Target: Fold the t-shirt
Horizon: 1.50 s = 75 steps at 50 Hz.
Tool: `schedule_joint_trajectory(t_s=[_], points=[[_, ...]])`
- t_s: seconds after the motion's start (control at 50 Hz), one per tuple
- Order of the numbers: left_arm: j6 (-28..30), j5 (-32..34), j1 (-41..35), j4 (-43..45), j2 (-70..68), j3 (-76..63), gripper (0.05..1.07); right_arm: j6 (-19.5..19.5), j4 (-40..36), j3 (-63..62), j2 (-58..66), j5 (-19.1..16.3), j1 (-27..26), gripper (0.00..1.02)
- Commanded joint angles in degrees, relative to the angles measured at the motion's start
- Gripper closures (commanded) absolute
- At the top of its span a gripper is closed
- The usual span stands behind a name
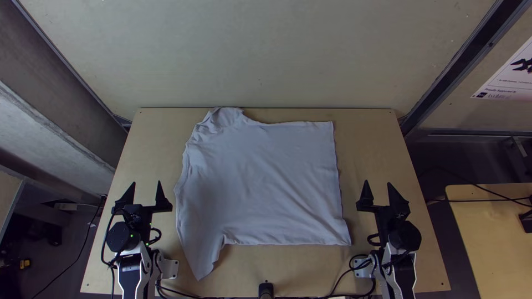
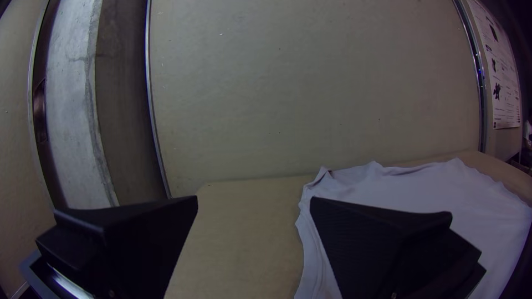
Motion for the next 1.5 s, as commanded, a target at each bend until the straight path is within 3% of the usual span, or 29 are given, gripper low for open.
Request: schedule_joint_trajectory(t_s=[0.0, 1.48], points=[[0.80, 0.41, 0.31, -0.65, -0.54, -2.10, 0.10, 0.87, 0.22, -0.39, 0.10, 0.52, -0.23, 0.03], [-0.08, 0.41, 1.89, -0.65, -0.54, -2.10, 0.10, 1.40, 0.22, -0.39, 0.10, 0.43, 1.17, 0.03]])
